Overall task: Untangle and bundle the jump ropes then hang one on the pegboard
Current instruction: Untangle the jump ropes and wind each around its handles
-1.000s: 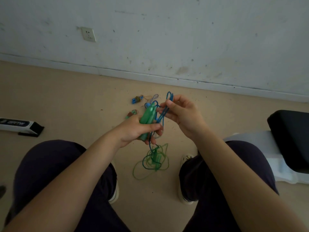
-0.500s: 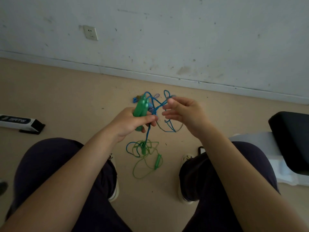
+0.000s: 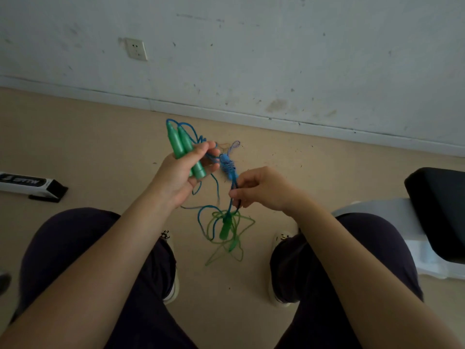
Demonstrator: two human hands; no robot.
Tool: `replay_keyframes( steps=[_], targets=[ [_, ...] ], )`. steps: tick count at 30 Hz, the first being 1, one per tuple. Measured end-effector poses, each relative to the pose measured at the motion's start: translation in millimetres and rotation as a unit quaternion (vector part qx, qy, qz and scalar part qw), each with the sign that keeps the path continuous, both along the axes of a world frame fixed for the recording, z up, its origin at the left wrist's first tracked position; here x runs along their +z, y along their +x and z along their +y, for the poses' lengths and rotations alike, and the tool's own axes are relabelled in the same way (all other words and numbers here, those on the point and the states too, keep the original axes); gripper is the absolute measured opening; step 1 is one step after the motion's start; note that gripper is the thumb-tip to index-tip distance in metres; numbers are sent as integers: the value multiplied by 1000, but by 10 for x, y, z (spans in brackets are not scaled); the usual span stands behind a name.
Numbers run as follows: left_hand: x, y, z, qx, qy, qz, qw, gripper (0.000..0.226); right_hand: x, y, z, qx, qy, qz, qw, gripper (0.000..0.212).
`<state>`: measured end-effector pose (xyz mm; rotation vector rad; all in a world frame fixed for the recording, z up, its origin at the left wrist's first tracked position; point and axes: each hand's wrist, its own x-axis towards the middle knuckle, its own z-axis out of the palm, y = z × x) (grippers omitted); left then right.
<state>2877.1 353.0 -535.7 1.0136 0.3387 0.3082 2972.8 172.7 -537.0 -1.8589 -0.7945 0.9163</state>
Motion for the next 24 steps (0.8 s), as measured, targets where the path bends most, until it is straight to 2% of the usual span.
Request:
replay_keyframes(
  steps=[5, 8, 11, 15, 18, 21, 24],
  targets=[
    [-66, -3, -61, -35, 110, 104, 988, 21, 113, 36, -15, -111, 145, 79, 980, 5],
    [-61, -35, -110, -107, 157, 122, 974, 29, 192, 61, -48, -146, 212, 127, 958, 6],
    [-78, -44, -161, -180, 223, 119, 951, 19, 217, 58, -70, -149, 240, 158, 946, 8],
    [-93, -39, -119, -201, 304, 137, 921, 13, 244, 57, -89, -159, 237, 147, 947, 8],
    [-94, -32, -74, -160, 349, 172, 907, 16, 272, 114, -125, -196, 222, 106, 949, 8],
    [-73, -20, -22, -71, 314, 146, 935, 12, 245, 179, -144, -250, 188, 64, 948, 14],
    [-29, -18, 92, 42, 257, 137, 956, 13, 239, 250, -183, -303, 187, 76, 931, 17]
  ],
)
